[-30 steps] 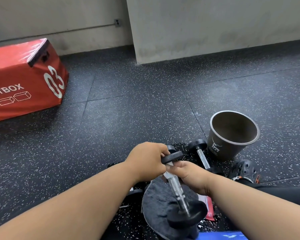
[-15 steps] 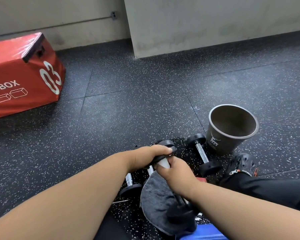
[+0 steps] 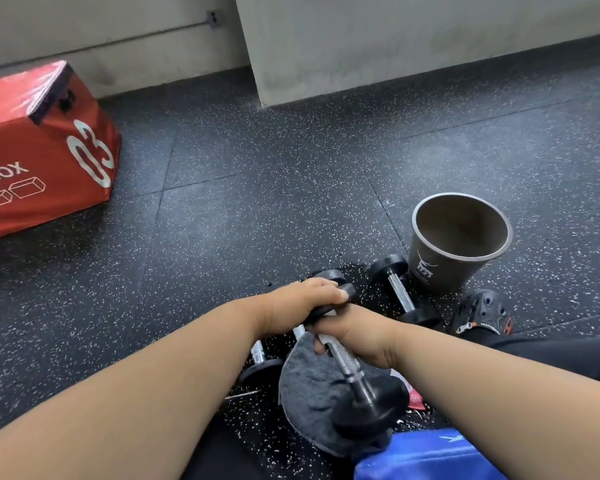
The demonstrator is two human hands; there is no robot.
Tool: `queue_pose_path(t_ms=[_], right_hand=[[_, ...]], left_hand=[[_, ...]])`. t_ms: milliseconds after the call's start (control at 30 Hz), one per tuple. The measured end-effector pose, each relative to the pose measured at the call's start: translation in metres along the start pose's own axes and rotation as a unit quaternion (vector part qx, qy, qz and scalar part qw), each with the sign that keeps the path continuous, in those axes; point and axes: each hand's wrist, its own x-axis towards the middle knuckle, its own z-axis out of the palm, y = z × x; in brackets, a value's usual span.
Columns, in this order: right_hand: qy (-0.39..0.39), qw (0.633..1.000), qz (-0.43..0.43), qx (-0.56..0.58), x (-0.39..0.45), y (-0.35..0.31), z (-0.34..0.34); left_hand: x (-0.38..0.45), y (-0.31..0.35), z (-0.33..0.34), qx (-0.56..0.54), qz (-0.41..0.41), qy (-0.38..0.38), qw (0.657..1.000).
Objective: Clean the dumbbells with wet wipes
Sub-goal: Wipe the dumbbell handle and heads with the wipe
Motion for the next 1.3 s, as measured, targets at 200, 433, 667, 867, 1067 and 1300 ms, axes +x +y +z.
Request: queue_pose_path(t_ms=[200,433,667,867,1067,1300], right_hand=[[0.147,0.951,-0.038,-0.268,0.006,0.003,0.015],[0.034,0.998,0.012,0.045,0.003,0.008,0.004],[0.140,0.844,-0.114,-0.506,0.012,0.011,0.019],[0.167,0.883,-0.158,-0.409,0.008,0.009,0.014],[-0.029,0.993,0.087,0.078,0.005,0.009,-0.001],[-0.049,0.987,0.097,0.121,0.008,0.017,-0.002]], left_hand=[[-0.003,0.003,0.000,-0.003,-0.010,0.007,1.000],[-0.005,-0.003,-0.005,0.009,-0.023,0.024,0.999],[-0.007,-0.005,-0.002,0.002,-0.026,0.025,0.999],[-0.007,-0.005,-0.001,0.025,-0.031,0.034,0.999],[-0.018,0.006,-0.002,0.057,-0.017,0.030,0.998],[-0.016,0.003,-0.001,0.076,-0.017,0.030,0.997]])
